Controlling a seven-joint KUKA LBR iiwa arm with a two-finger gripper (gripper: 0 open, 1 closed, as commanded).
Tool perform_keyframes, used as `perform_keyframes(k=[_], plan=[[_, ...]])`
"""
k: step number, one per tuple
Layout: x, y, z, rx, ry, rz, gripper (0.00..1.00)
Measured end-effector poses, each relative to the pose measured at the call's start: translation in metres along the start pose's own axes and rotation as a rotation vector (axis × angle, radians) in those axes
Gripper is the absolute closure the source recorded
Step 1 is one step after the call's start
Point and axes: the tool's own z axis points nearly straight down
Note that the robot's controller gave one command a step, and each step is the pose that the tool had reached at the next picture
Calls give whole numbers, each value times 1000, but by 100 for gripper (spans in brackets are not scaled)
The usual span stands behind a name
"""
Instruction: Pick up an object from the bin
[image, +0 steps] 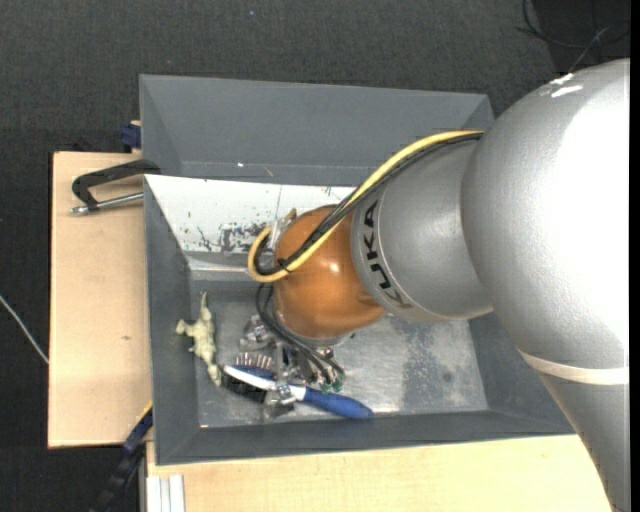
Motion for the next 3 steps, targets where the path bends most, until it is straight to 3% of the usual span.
perform_keyframes(k=[1,2,3], plan=[[0,1,0,0,0,1,0],[-1,0,-1,1,0,2,100],[-3,2,-90,1,-10,2,100]])
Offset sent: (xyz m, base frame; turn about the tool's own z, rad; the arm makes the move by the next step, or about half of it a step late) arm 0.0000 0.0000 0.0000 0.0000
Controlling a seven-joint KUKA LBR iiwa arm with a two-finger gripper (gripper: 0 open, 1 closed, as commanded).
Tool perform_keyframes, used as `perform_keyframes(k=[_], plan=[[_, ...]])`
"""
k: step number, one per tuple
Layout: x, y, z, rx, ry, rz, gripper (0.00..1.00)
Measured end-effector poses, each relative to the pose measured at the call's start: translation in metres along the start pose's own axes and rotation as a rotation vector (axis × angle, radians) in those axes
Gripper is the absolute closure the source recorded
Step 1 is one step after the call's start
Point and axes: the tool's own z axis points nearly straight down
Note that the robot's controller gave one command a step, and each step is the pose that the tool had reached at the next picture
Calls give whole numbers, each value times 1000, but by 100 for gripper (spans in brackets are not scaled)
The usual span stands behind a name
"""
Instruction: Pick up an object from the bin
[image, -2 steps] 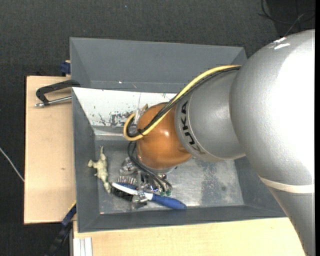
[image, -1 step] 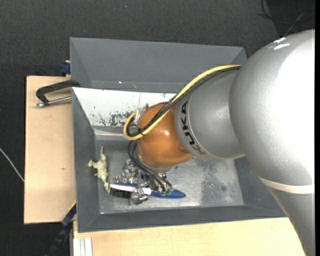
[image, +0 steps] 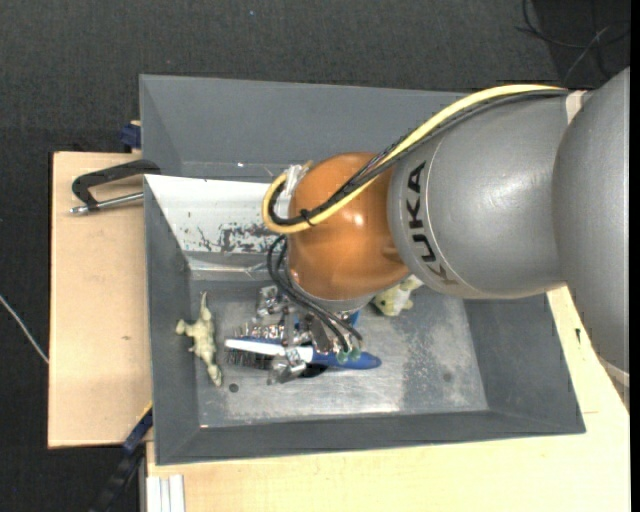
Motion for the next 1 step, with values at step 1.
perform_keyframes(k=[1], plan=[[-1,0,-14,0,5,1,100]])
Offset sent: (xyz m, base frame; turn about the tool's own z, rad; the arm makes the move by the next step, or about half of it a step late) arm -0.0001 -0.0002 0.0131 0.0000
